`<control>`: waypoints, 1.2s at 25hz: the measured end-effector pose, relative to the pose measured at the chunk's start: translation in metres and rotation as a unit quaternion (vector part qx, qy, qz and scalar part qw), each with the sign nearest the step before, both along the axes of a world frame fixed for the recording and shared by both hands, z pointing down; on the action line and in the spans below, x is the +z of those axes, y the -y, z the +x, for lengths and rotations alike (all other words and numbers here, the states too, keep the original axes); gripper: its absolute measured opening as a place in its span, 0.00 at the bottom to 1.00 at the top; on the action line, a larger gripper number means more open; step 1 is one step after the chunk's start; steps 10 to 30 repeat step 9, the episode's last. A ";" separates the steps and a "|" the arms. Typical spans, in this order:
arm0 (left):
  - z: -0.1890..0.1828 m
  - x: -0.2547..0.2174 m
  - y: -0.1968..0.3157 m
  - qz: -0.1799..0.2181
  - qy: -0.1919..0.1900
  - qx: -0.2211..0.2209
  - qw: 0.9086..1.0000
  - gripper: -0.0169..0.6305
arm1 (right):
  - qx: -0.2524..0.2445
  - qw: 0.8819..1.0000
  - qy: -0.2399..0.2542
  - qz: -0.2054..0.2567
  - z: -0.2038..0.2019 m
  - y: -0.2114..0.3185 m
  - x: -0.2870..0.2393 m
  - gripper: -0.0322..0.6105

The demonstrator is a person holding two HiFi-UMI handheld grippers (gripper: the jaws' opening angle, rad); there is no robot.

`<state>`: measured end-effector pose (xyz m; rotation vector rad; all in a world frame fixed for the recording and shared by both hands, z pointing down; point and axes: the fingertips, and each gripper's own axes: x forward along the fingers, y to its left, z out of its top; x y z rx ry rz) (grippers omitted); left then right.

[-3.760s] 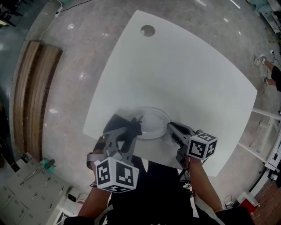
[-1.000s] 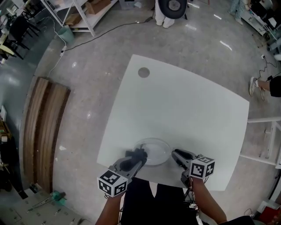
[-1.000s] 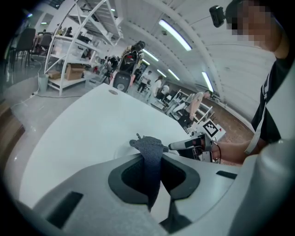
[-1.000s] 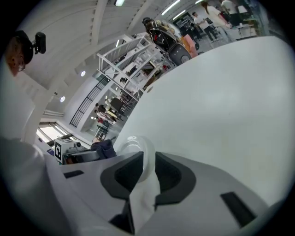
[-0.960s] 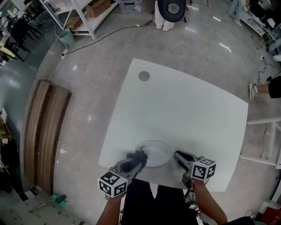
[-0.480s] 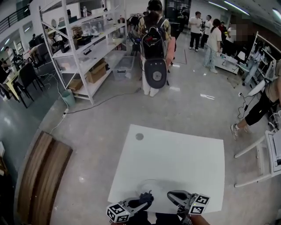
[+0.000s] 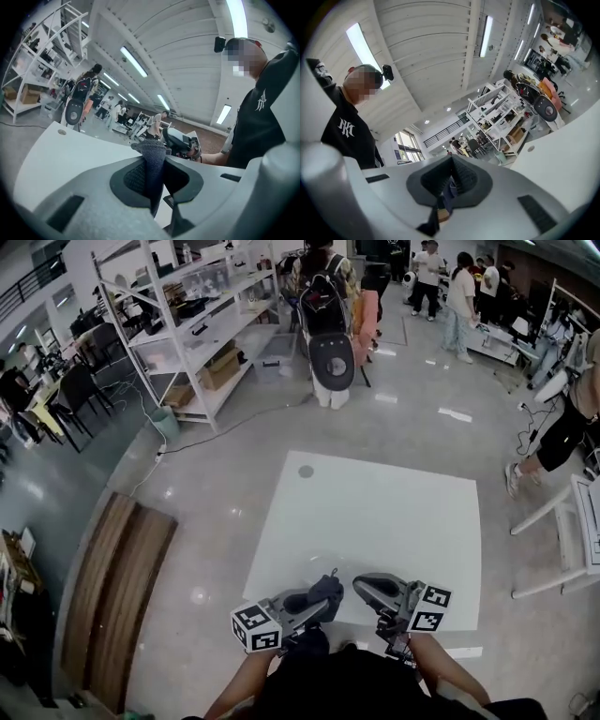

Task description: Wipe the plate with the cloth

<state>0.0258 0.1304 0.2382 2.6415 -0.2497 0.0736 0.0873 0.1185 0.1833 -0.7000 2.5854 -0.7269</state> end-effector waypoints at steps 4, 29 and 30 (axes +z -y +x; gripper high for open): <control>0.017 -0.014 -0.057 -0.008 -0.006 0.000 1.000 0.10 | -0.017 0.999 0.035 0.002 0.012 -0.058 -0.009 0.06; 0.038 -0.040 -0.084 0.007 0.000 -0.002 1.000 0.10 | -0.037 0.999 0.011 0.021 0.024 -0.082 -0.024 0.06; 0.038 -0.040 -0.084 0.007 0.000 -0.002 1.000 0.10 | -0.037 0.999 0.011 0.021 0.024 -0.082 -0.024 0.06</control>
